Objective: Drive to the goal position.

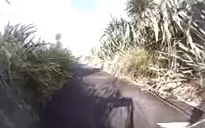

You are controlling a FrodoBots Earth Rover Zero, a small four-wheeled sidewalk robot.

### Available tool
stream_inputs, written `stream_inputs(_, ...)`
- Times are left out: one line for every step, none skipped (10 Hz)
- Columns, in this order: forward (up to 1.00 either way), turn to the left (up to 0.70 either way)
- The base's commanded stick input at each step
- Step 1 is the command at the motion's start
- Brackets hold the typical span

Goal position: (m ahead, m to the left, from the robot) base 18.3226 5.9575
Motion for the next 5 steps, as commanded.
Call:
stream_inputs(0.7,0.0)
stream_inputs(0.7,0.0)
stream_inputs(0.7,0.0)
stream_inputs(0.7,0.0)
stream_inputs(0.7,0.0)
